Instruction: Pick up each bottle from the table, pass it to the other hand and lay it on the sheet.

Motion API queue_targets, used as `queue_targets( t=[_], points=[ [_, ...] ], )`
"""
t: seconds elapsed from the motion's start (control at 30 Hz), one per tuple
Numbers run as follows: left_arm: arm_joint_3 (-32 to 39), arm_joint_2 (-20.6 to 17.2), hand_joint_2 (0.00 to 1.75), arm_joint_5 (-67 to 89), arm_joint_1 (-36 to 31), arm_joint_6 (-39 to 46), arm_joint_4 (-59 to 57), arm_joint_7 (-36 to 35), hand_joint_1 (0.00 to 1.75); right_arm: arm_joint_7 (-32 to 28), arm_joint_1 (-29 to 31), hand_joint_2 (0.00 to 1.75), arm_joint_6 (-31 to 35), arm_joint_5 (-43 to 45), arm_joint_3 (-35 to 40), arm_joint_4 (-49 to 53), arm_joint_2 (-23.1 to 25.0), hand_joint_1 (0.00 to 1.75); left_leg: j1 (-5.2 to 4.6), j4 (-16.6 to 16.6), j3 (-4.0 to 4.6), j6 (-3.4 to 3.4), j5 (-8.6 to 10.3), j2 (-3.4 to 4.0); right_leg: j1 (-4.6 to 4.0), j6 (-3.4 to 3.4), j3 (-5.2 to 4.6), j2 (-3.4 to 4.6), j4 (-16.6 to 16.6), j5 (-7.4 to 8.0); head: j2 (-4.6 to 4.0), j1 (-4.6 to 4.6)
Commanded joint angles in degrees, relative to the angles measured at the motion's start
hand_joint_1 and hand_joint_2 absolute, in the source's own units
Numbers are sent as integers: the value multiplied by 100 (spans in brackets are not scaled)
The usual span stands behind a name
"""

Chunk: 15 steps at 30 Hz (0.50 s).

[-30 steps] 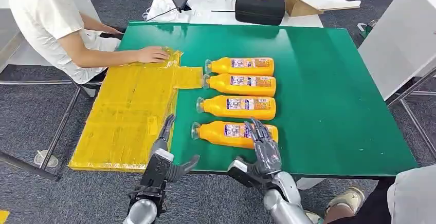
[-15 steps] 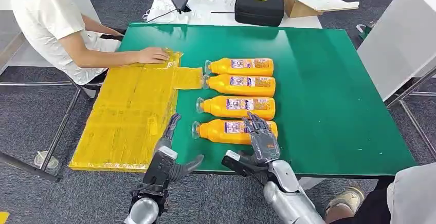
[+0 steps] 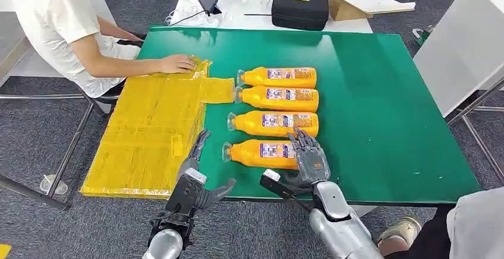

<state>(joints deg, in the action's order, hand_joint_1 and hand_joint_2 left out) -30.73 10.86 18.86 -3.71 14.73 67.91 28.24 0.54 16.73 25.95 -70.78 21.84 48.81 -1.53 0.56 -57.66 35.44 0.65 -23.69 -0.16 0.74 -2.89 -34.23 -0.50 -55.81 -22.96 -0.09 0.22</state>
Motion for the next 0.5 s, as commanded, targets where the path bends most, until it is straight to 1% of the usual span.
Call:
queue_targets(
  t=[0.03,0.2,0.27,0.33,0.37,0.4,0.47,0.5],
  points=[
    [17,-3,175,86,-55,-112,-42,-121,0,609,-115,175,-502,-421,1,88,-224,0,2,1,-10,0,-1,-8,-3,8,12,-7,2,-3,0,0],
    [18,6,175,87,-65,-109,-74,-125,0,627,-85,175,-556,-391,-46,-34,-222,0,2,2,-17,1,-2,-9,-4,9,20,-7,5,-3,0,0],
    [2,17,175,87,-89,-110,-118,-128,0,734,9,175,-816,-274,-190,-366,-178,0,1,3,-19,1,0,-9,-2,7,21,-8,5,-2,0,0],
    [-17,18,175,67,-108,-115,-147,-119,0,659,120,175,-1018,-75,-320,-718,-166,2,0,4,-21,0,1,-10,-1,8,23,-8,6,-2,0,0],
    [-19,22,175,44,-117,-114,-163,-112,0,598,185,175,-1050,-10,-354,-915,-176,138,1,4,-22,1,1,-10,-1,6,25,-8,6,-1,0,0],
    [-25,26,175,8,-142,-109,-203,-101,0,492,281,175,-1106,110,-424,-1202,-169,164,3,3,-27,1,-1,-11,-5,13,32,-9,8,-3,0,0],
    [-25,29,175,-6,-159,-103,-236,-93,0,422,307,175,-1045,145,-427,-1300,-188,164,2,6,-31,2,3,-10,-3,10,33,-7,12,2,0,0],
    [-25,29,175,-6,-159,-103,-236,-93,0,422,307,175,-1045,145,-427,-1300,-188,175,1,6,-30,2,5,-15,-3,8,33,-12,12,2,0,-2]
  ],
)
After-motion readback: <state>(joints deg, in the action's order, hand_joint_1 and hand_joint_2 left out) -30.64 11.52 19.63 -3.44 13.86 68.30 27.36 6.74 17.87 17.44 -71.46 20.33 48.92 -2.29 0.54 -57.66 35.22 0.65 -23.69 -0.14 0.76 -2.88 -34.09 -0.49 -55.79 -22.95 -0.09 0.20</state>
